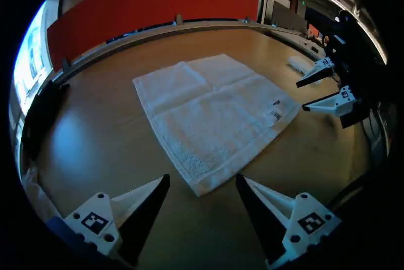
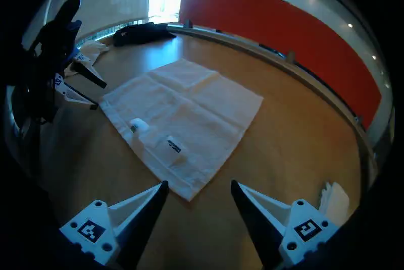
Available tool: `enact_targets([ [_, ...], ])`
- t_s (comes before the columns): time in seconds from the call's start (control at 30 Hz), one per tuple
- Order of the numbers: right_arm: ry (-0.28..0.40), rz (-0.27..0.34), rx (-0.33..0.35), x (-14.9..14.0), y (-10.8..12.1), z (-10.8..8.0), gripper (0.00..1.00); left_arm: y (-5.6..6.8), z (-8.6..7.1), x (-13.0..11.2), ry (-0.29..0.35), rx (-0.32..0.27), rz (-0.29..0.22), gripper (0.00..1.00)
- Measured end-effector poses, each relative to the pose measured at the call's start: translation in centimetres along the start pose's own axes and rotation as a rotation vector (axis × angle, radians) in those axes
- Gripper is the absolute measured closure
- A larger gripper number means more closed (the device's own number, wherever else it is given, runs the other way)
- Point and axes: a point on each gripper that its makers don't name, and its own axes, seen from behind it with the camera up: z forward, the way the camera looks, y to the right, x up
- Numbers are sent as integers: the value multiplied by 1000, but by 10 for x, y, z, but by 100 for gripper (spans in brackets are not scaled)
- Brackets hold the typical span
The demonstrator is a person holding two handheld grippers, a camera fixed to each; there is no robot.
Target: Fold towel
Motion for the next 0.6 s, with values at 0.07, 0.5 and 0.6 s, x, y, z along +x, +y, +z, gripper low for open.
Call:
enact_targets([
  [0.07,-9,1,16,-4,-3,1,13,2,1,-4,-12,-5,5,9],
  [0.5,-26,-1,45,-10,-7,9,28,5,3,-11,-38,-3,8,25],
  [0.6,-28,-2,50,-11,-9,11,31,4,4,-12,-38,2,13,25],
])
